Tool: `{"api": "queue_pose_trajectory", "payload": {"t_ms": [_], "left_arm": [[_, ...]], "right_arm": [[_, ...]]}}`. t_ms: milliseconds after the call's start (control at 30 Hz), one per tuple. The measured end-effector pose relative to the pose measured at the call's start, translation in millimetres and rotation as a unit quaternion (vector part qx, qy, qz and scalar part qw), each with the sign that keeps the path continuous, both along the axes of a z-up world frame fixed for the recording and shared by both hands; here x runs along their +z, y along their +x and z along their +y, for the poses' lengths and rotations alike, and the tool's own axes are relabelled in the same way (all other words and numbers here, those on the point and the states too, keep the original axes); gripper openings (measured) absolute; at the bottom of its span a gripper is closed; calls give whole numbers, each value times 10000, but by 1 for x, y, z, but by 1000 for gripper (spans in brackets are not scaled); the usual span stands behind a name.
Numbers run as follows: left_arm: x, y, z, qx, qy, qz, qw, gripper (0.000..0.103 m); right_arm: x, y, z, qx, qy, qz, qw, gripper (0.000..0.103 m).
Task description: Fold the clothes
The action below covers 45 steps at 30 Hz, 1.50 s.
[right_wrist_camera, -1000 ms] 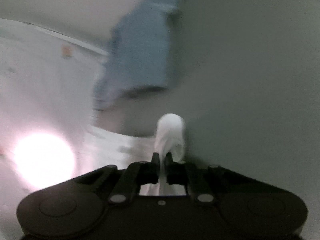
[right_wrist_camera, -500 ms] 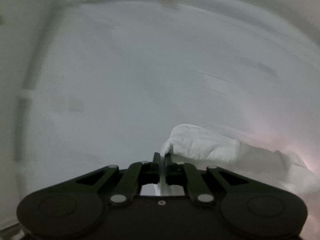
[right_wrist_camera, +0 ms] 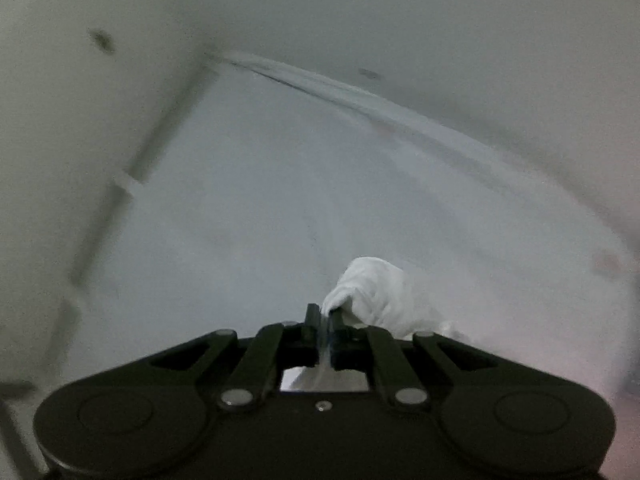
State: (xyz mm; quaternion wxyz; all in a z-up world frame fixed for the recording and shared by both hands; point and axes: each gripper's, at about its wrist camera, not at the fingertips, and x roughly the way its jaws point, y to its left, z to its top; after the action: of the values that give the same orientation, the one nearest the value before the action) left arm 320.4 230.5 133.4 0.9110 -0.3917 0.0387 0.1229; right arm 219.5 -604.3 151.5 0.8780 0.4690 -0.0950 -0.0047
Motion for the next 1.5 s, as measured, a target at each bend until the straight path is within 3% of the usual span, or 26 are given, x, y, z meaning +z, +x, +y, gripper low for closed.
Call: {"api": "queue_pose_trajectory", "payload": {"t_ms": [67,133,233,333,367,433,533,600,633,700,733,800,867,933,1000,1100,1133,1200,1400,1500], "left_arm": [[-62,-24,-7,133,-8,974,9952,2],[-129,-42,-12,216,-206,1886,9816,2],[-216,-57,-24,403,14,3146,9484,2],[-275,-67,-33,405,375,4039,9131,2],[-285,-72,-36,375,466,4142,9082,3],[-288,-80,-38,292,634,4154,9070,3],[-268,-82,-42,209,807,4018,9119,4],[-257,-80,-43,176,891,3935,9148,4],[-256,-80,-48,168,947,3940,9141,4],[-264,-81,-55,198,1068,4134,9041,5],[-272,-74,-51,223,1049,4293,8968,5],[-289,-70,-49,230,978,4574,8836,8],[-299,-70,-50,224,980,4762,8736,12],[-295,-71,-51,201,1046,4771,8723,16],[-292,-71,-47,207,937,4775,8734,17],[-289,-72,-40,317,715,4770,8754,23],[-287,-72,-39,369,653,4767,8759,31],[-280,-68,-46,421,739,4688,8792,48],[-258,-53,-72,543,1130,4396,8894,68],[-247,-46,-85,604,1325,4246,8936,70]], "right_arm": [[-70,-21,-4,-182,362,975,9944,4],[-144,-45,-9,-414,978,1920,9756,4],[-244,-75,-15,-972,1602,3089,9325,4],[-308,-90,-17,-1141,2100,3762,8952,4],[-319,-94,-16,-1184,2203,3769,8919,4],[-319,-93,-14,-1184,2270,3626,8961,4],[-293,-74,-14,-1016,1795,3663,9073,4],[-274,-64,-14,-889,1599,3444,9208,4],[-269,-62,-16,-900,1551,3359,9246,4],[-263,-59,-20,-965,1451,3251,9295,4],[-265,-59,-21,-1003,1258,3380,9273,4],[-280,-40,-20,-996,640,4212,8992,6],[-294,-29,-20,-882,408,4754,8744,8],[-296,-17,-24,-877,419,4824,8705,13],[-292,-12,-29,-898,415,4894,8664,29],[-284,-6,-34,-988,202,5045,8575,36],[-282,-10,-29,-1049,78,5050,8567,37],[-272,-26,-25,-1164,-137,4977,8594,49],[-254,-10,-36,-939,-534,4665,8779,50],[-257,15,-41,-648,-539,4577,8851,50]]}}
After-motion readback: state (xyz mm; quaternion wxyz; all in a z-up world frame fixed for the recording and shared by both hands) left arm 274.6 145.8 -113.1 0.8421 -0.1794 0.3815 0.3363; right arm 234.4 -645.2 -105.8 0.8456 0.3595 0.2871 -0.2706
